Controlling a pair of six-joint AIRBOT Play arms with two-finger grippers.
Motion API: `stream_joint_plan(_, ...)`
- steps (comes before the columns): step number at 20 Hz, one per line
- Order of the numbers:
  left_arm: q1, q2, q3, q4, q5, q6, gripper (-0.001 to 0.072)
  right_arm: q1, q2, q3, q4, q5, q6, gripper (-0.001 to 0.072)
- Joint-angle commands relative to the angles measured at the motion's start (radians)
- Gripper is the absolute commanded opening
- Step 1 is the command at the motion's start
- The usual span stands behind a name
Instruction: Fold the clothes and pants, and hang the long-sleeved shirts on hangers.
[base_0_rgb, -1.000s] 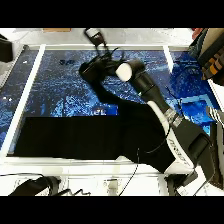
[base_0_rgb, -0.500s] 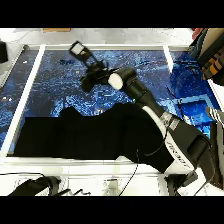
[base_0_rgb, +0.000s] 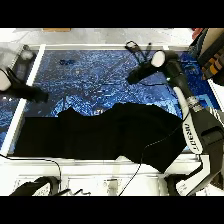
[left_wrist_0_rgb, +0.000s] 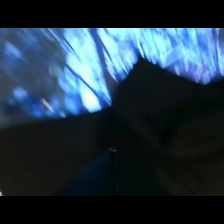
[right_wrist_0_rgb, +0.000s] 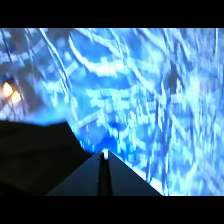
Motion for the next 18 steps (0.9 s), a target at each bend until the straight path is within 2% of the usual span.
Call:
stream_joint_plan(1,0.114,0.002,-0.259,-0.128,0.108,0.047,0.0008,-0.134,0.000,0.000,0.123,0.096,0.001,0.0049)
stream_joint_plan(5,0.295,-0.001,-0.396,-0.130,0.207,-0.060,0.0010,-0.167,0.000,0.000,0.126,0.092,0.000,0.0049)
stream_joint_plan(7,0.373,-0.016,-0.425,-0.222,0.207,-0.068,0.0113,-0.164,0.000,0.000,0.129,0.081,-0.010,0.0049)
stream_joint_plan(9,0.414,-0.045,-0.436,-0.353,0.208,-0.064,0.0144,-0.163,0.000,0.000,0.135,0.071,-0.023,0.0049)
stream_joint_plan(10,0.415,-0.066,-0.437,-0.406,0.206,-0.064,0.0194,-0.163,0.000,0.000,0.136,0.070,-0.023,0.0049)
stream_joint_plan(12,0.407,-0.117,-0.437,-0.490,0.209,-0.064,0.0442,-0.163,0.000,0.000,0.136,0.071,-0.023,0.0049)
stream_joint_plan(15,0.402,-0.194,-0.437,-0.607,0.233,-0.053,0.0453,-0.163,0.000,0.000,0.136,0.071,-0.024,0.0049)
stream_joint_plan(18,0.393,-0.260,-0.437,-0.660,0.266,-0.053,0.0410,-0.163,0.000,0.000,0.136,0.071,-0.024,0.0049)
